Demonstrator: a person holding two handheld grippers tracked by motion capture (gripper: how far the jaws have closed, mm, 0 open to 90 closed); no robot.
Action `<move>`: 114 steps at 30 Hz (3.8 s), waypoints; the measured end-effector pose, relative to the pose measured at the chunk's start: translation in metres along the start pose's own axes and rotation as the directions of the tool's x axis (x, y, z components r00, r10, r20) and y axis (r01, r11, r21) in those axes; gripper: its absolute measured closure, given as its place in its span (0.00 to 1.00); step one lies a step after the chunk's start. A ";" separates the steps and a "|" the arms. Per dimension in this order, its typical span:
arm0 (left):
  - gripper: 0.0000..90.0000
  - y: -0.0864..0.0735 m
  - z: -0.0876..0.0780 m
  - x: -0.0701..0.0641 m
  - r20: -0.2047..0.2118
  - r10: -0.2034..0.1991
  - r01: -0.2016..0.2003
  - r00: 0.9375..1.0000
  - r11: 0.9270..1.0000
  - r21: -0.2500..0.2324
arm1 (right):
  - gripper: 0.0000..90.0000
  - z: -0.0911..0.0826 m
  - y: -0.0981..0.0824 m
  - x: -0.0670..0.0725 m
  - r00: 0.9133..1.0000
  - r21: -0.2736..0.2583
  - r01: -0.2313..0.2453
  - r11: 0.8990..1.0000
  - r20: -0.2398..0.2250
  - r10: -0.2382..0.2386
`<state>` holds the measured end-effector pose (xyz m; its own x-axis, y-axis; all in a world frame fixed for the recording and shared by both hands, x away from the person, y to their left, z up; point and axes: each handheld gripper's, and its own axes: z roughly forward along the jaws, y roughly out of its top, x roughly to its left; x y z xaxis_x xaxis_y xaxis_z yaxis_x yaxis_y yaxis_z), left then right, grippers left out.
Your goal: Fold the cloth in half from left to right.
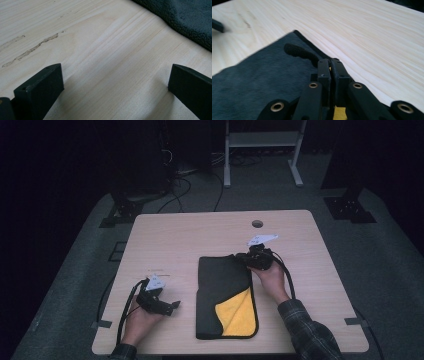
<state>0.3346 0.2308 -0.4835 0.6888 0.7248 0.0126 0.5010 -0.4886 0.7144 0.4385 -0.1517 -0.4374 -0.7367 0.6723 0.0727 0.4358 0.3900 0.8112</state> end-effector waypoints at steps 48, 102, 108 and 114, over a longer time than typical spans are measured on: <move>0.00 0.000 0.000 0.000 0.000 -0.002 0.002 1.000 1.000 -0.002 | 0.65 -0.042 -0.020 0.024 0.996 0.058 0.042 0.997 -0.085 -0.037; 0.00 0.000 0.000 0.000 -0.001 0.004 -0.004 1.000 1.000 0.000 | 0.84 0.003 -0.041 0.135 0.916 0.145 0.293 0.945 -0.324 -0.235; 0.00 0.000 0.000 0.000 -0.001 0.004 -0.004 1.000 1.000 0.001 | 0.88 -0.011 -0.040 0.127 0.921 0.132 0.220 0.967 -0.354 -0.161; 0.00 0.000 0.000 0.000 -0.001 0.001 -0.001 1.000 1.000 -0.002 | 0.88 -0.033 -0.046 0.123 0.923 0.129 0.198 0.972 -0.358 -0.141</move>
<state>0.3347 0.2307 -0.4836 0.6886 0.7250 0.0138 0.4994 -0.4879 0.7159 0.3109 -0.1079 -0.4463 -0.9265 0.3403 0.1606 0.3441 0.5936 0.7275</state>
